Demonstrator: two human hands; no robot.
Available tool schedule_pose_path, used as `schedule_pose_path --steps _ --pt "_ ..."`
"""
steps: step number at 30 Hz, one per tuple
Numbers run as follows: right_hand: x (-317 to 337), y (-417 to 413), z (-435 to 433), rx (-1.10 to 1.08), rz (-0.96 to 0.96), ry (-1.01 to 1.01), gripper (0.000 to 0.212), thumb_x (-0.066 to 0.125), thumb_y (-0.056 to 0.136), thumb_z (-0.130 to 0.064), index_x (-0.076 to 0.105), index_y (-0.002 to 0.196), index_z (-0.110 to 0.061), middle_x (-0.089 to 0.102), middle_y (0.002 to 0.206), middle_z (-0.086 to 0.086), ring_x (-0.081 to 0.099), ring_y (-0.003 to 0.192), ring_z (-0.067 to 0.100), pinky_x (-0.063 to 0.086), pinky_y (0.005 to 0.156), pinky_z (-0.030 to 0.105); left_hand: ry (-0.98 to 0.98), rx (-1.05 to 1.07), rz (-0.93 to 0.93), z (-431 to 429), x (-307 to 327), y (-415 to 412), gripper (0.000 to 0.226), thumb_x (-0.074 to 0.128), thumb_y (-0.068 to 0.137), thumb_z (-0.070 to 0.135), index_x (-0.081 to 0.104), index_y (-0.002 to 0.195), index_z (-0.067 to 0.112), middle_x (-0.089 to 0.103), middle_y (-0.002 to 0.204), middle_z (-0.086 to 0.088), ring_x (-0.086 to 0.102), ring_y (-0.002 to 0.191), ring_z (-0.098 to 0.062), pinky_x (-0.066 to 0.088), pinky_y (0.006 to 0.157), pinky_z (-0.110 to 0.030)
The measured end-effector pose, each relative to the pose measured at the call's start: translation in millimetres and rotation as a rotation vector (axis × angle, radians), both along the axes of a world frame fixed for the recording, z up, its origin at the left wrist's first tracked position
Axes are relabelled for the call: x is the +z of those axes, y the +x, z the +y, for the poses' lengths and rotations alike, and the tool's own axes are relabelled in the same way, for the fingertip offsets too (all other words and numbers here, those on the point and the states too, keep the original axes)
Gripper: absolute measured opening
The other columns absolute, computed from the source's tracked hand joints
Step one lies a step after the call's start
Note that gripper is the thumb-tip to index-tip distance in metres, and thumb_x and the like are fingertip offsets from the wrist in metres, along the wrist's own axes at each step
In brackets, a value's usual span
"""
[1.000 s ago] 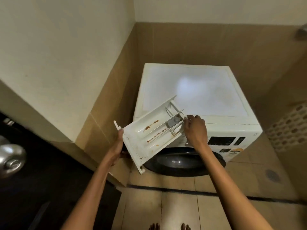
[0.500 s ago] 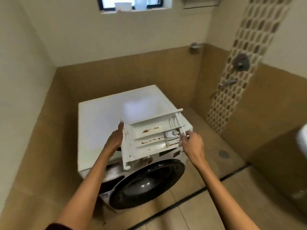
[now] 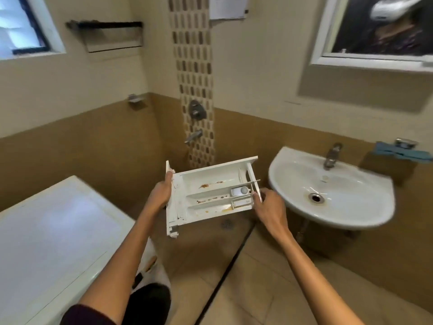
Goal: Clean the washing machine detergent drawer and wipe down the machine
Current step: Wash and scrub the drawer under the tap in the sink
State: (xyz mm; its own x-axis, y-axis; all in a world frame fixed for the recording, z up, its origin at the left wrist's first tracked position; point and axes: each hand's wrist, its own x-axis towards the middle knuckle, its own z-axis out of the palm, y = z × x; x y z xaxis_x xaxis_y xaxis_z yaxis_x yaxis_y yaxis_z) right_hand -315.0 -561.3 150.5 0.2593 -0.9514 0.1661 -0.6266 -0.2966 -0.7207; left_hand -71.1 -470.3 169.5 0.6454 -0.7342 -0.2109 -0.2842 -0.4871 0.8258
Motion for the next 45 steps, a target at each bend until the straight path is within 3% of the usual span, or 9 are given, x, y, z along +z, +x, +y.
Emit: schedule_pose_path --steps 5,9,16,20,23,28,33,40,45 --pt "6.1 -67.9 -67.2 -0.183 -0.016 0.006 0.029 0.048 0.096 -0.022 0.066 0.106 -0.001 0.069 0.101 0.016 0.064 0.092 0.031 0.038 0.068 0.023 0.009 -0.182 -0.035 -116.5 2.0 -52.7 0.075 0.013 0.095 0.056 0.063 0.106 0.001 0.059 0.118 -0.026 0.058 0.103 -0.033 0.044 0.090 -0.038" --pt "4.2 -111.7 -112.1 -0.334 -0.009 0.035 0.036 0.047 0.096 -0.025 0.061 0.118 0.000 0.066 0.113 0.018 0.061 0.103 0.034 0.046 0.081 0.030 -0.014 -0.335 -0.053 -194.3 1.3 -95.0 0.071 0.014 0.097 0.054 0.062 0.091 0.003 0.061 0.110 -0.029 0.057 0.087 -0.028 0.039 0.076 -0.033" --pt "-21.3 -173.1 -184.3 -0.525 0.035 0.100 0.037 0.046 0.096 -0.026 0.061 0.118 0.001 0.067 0.109 0.020 0.060 0.103 0.037 0.046 0.082 0.033 -0.010 -0.539 -0.084 -311.1 -17.2 -157.3 0.080 0.011 0.096 0.056 0.068 0.097 0.000 0.064 0.103 -0.024 0.061 0.095 -0.033 0.046 0.090 -0.040" --pt "-39.5 -196.2 -219.5 -0.586 0.043 0.158 0.037 0.046 0.096 -0.027 0.061 0.116 0.000 0.067 0.105 0.021 0.061 0.100 0.036 0.045 0.078 0.031 0.001 -0.623 -0.079 -372.2 -34.9 -184.1 0.081 0.012 0.095 0.058 0.065 0.078 -0.002 0.061 0.078 -0.017 0.059 0.073 -0.026 0.045 0.071 -0.032" --pt "-54.0 -207.8 -243.2 -0.614 0.036 0.199 0.036 0.046 0.097 -0.026 0.060 0.117 0.000 0.068 0.104 0.019 0.062 0.098 0.034 0.041 0.072 0.028 0.004 -0.644 -0.085 -413.4 -50.2 -201.9 0.065 0.014 0.095 0.058 0.042 0.060 0.011 0.044 0.058 -0.006 0.042 0.054 -0.018 0.031 0.055 -0.028" --pt "-79.8 -216.5 -279.6 -0.676 0.038 0.307 0.035 0.044 0.097 -0.026 0.058 0.119 -0.003 0.066 0.110 0.018 0.061 0.102 0.034 0.041 0.076 0.028 0.000 -0.649 -0.007 -463.2 -85.2 -226.2 0.047 0.014 0.095 0.056 0.031 0.063 0.027 0.032 0.062 0.008 0.034 0.057 -0.006 0.028 0.058 -0.026" --pt "-105.8 -218.9 -302.5 -0.688 0.056 0.409 0.030 0.043 0.098 -0.024 0.060 0.110 -0.002 0.067 0.102 0.016 0.061 0.097 0.032 0.035 0.068 0.025 0.040 -0.602 0.136 -484.7 -122.2 -230.3 0.044 0.024 0.092 0.062 0.048 0.085 0.026 0.052 0.093 -0.001 0.050 0.088 -0.021 0.042 0.090 -0.038" --pt "-140.0 -227.5 -322.8 -0.625 0.127 0.524 0.025 0.044 0.097 -0.024 0.057 0.090 -0.003 0.065 0.098 0.017 0.060 0.092 0.029 0.038 0.067 0.028 0.069 -0.535 0.122 -497.4 -151.1 -243.3 0.068 0.021 0.092 0.062 0.063 0.099 0.009 0.066 0.099 -0.008 0.059 0.093 -0.027 0.041 0.089 -0.040" --pt "-154.5 -240.1 -341.5 -0.586 0.227 0.548 0.031 0.044 0.097 -0.027 0.057 0.105 0.000 0.062 0.108 0.017 0.056 0.103 0.031 0.042 0.084 0.034 0.044 -0.469 0.104 -512.9 -165.6 -260.2 0.061 0.025 0.093 0.058 0.062 0.095 0.009 0.066 0.098 -0.010 0.060 0.092 -0.026 0.042 0.090 -0.039"
